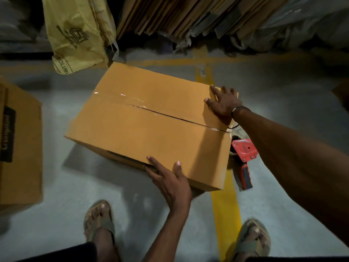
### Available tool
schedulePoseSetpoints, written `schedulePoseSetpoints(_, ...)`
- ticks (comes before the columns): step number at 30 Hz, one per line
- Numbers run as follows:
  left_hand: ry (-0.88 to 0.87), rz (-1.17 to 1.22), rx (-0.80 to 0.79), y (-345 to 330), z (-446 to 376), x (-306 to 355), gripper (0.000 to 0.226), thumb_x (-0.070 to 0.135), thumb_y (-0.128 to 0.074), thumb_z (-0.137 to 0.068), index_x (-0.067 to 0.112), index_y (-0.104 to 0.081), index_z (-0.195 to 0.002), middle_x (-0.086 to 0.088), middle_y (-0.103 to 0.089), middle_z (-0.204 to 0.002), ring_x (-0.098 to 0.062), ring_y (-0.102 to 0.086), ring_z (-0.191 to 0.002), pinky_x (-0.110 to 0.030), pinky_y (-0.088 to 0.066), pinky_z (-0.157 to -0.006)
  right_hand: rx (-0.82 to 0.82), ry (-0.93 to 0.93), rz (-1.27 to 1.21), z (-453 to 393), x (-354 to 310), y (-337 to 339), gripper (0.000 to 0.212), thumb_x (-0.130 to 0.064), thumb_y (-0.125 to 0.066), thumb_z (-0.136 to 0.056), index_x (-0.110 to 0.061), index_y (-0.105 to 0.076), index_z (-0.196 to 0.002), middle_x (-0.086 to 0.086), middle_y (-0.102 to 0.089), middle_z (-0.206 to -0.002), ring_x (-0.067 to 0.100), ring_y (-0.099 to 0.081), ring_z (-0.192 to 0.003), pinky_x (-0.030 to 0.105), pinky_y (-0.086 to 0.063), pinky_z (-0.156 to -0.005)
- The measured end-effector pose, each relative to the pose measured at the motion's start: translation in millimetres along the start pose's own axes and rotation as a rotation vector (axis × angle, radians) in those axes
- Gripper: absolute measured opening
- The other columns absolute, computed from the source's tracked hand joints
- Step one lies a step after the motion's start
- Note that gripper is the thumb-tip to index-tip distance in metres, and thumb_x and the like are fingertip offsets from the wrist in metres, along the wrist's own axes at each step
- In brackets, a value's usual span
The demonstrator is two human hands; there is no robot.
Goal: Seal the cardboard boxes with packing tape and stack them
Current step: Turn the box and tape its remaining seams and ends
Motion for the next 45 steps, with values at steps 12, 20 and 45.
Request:
schedulePoseSetpoints(12,-0.224,-0.201,-0.070,83,-140,25,0.043,0.025,-0.067,-0.101,0.017,-0.055,-0.141,-0.018,-0.047,-0.135,-0.041,-0.061,-0.109,-0.039,-0.048,-0.096,0.015,-0.128,-0.040,126,16,-31,0.094,-0.079,-0.040,-0.091,-0.028,-0.007,-0.162,0.017,-0.024,-0.151,0.048,-0.021,-0.138,0.059,-0.047,-0.099)
schedulePoseSetpoints(20,-0.106,-0.410,-0.279,53,-50,-2,0.074,0.052,-0.055,-0.103,0.039,-0.014,-0.163,-0.013,0.000,-0.168,-0.047,-0.022,-0.147,-0.064,-0.036,-0.112,0.071,-0.358,-0.020,189,15,-53,0.097,-0.082,-0.033,-0.091,-0.023,-0.007,-0.163,0.024,-0.022,-0.155,0.051,-0.025,-0.140,0.059,-0.039,-0.106)
schedulePoseSetpoints(45,-0.985,-0.629,-0.376,-113,25,113,0.056,0.045,-0.040,-0.101,0.026,-0.042,-0.154,-0.008,-0.030,-0.165,-0.026,-0.024,-0.155,-0.055,-0.019,-0.125,-0.017,-0.606,-0.383,193,228,-158,0.099,-0.090,-0.032,-0.083,-0.008,-0.058,-0.132,0.022,-0.058,-0.131,0.040,-0.055,-0.121,0.049,-0.046,-0.103)
Point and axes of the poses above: each hand's wrist, its own z-axis away from the middle knuckle, its own y-axis out of the back of the hand, x = y × z, the point moved 10 cm from there along -z, towards the middle knuckle
